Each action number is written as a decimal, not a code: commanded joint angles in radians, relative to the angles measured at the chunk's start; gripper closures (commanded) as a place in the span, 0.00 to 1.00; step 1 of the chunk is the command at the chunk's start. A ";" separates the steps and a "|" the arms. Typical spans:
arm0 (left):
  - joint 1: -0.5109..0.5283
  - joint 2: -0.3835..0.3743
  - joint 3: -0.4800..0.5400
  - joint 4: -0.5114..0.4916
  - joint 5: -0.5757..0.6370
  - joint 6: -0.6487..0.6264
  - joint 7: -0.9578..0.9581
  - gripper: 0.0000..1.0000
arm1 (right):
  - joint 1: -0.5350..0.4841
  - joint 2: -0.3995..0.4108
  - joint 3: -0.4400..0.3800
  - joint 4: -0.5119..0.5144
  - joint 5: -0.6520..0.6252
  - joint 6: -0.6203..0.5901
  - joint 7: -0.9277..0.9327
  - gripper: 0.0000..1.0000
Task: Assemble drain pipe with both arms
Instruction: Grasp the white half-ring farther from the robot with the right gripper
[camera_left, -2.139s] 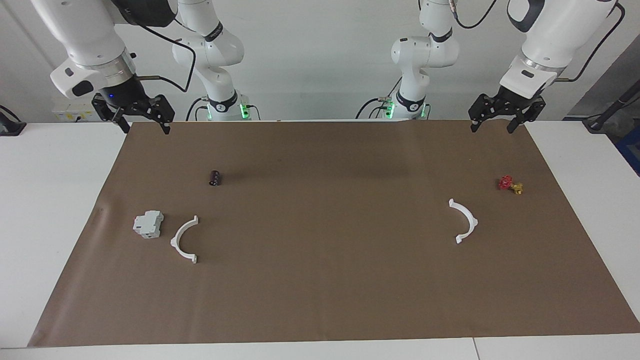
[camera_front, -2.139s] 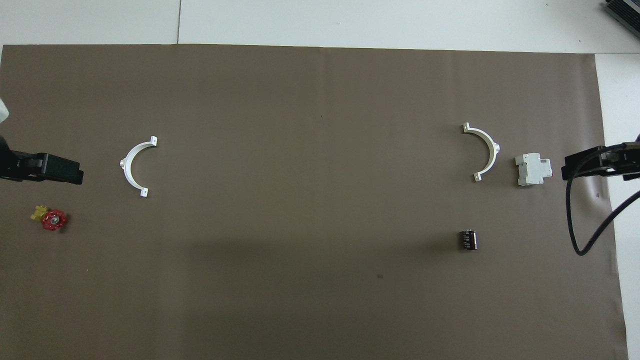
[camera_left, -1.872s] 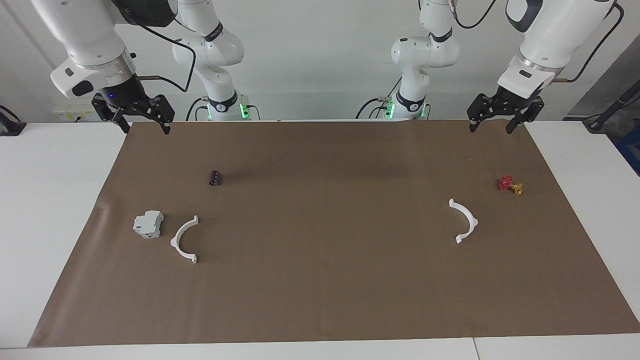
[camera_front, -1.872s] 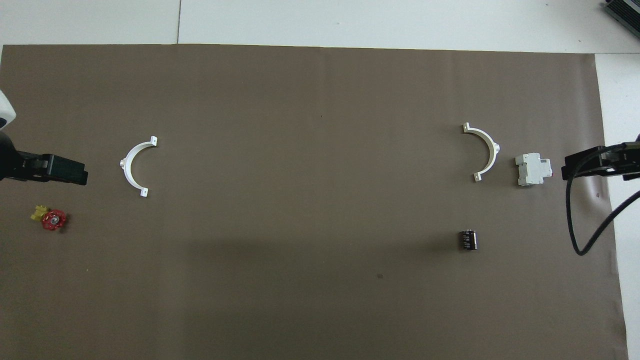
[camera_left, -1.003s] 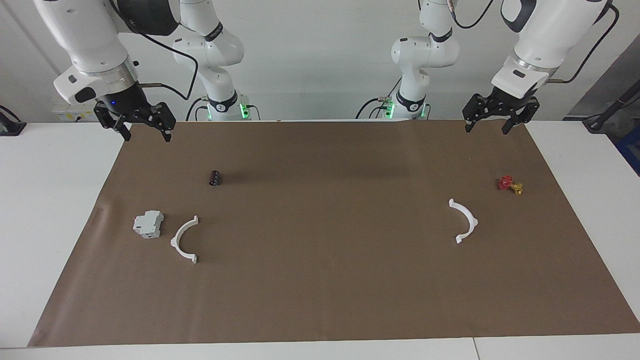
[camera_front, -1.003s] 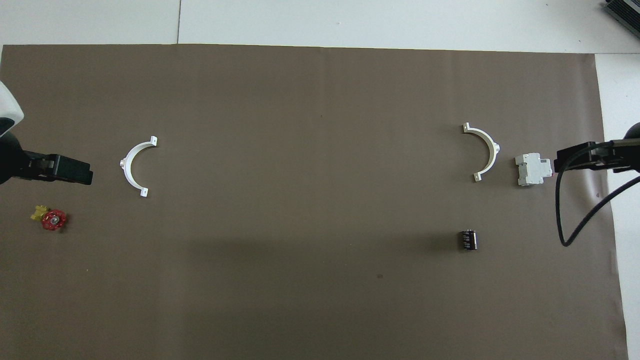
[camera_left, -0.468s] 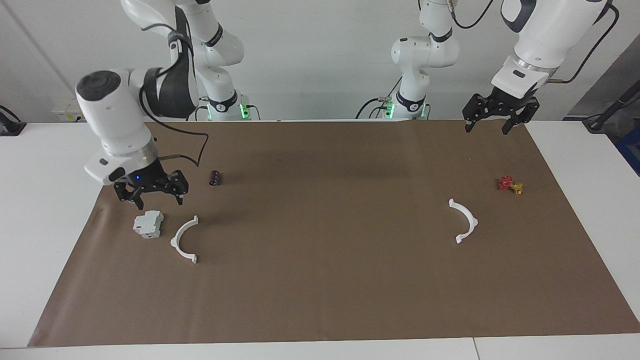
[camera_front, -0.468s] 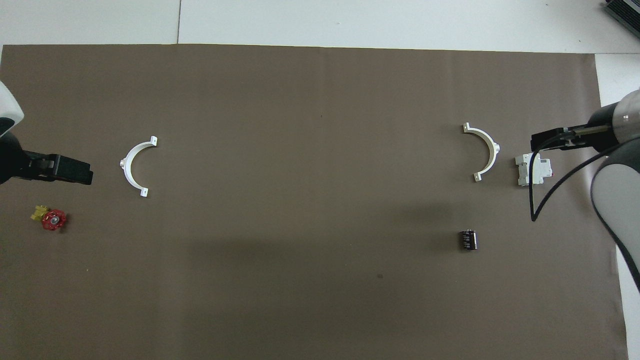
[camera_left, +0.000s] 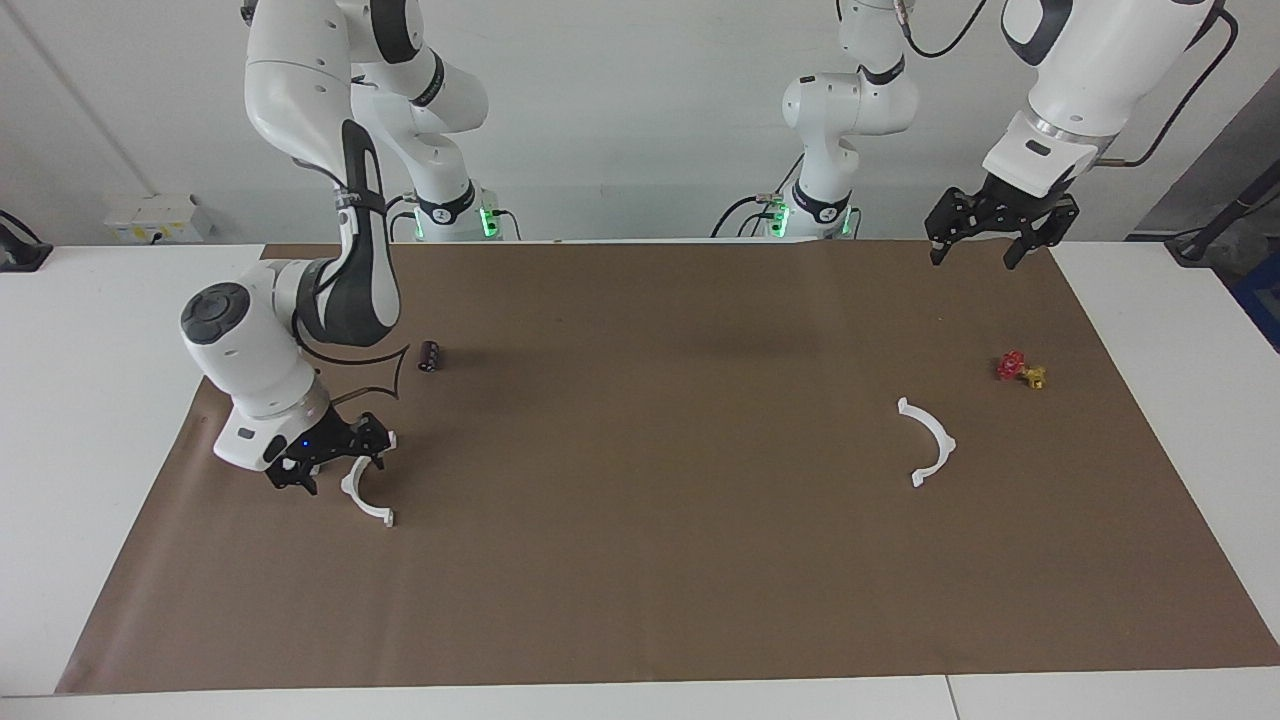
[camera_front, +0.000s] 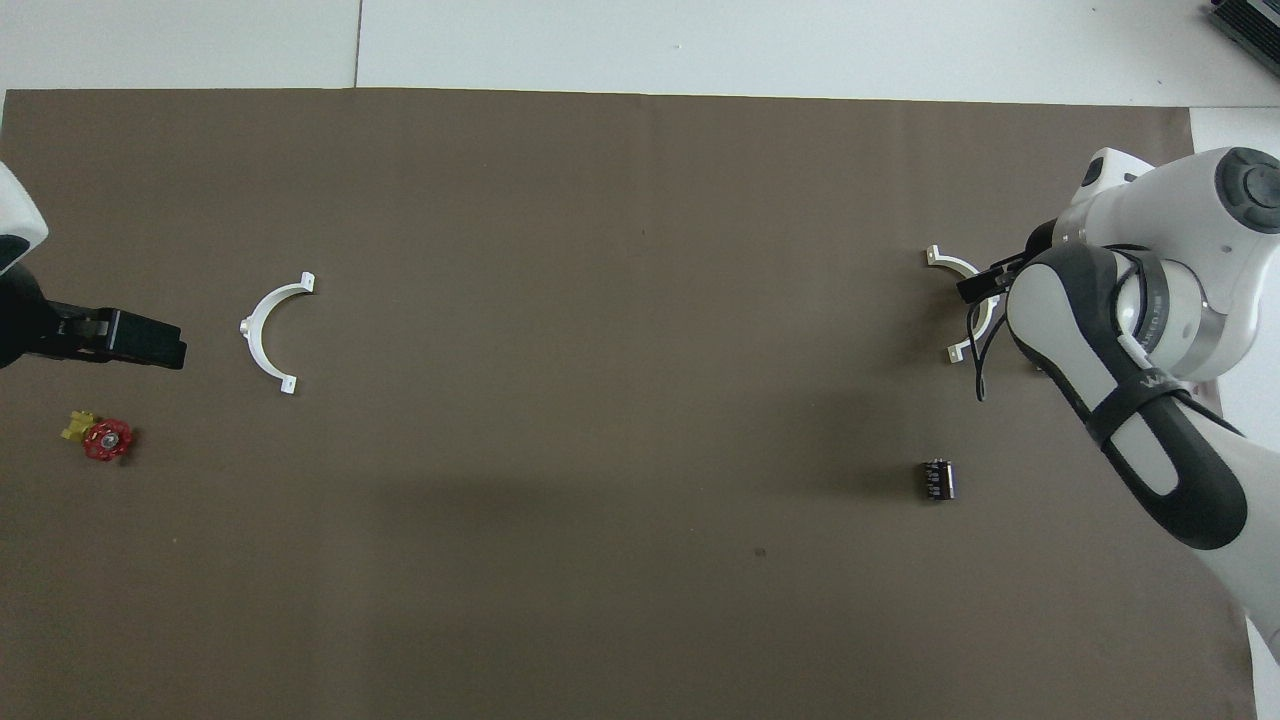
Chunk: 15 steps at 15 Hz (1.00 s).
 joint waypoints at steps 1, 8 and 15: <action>0.005 -0.026 0.002 -0.035 -0.015 0.024 0.009 0.00 | -0.028 0.010 0.008 -0.031 0.045 0.034 -0.066 0.03; 0.005 -0.026 0.000 -0.035 -0.015 0.024 0.009 0.00 | -0.025 0.026 0.006 -0.069 0.049 0.077 -0.065 0.63; 0.006 -0.030 0.002 -0.047 -0.015 0.034 0.011 0.00 | 0.059 -0.008 0.011 0.122 0.030 -0.187 0.210 1.00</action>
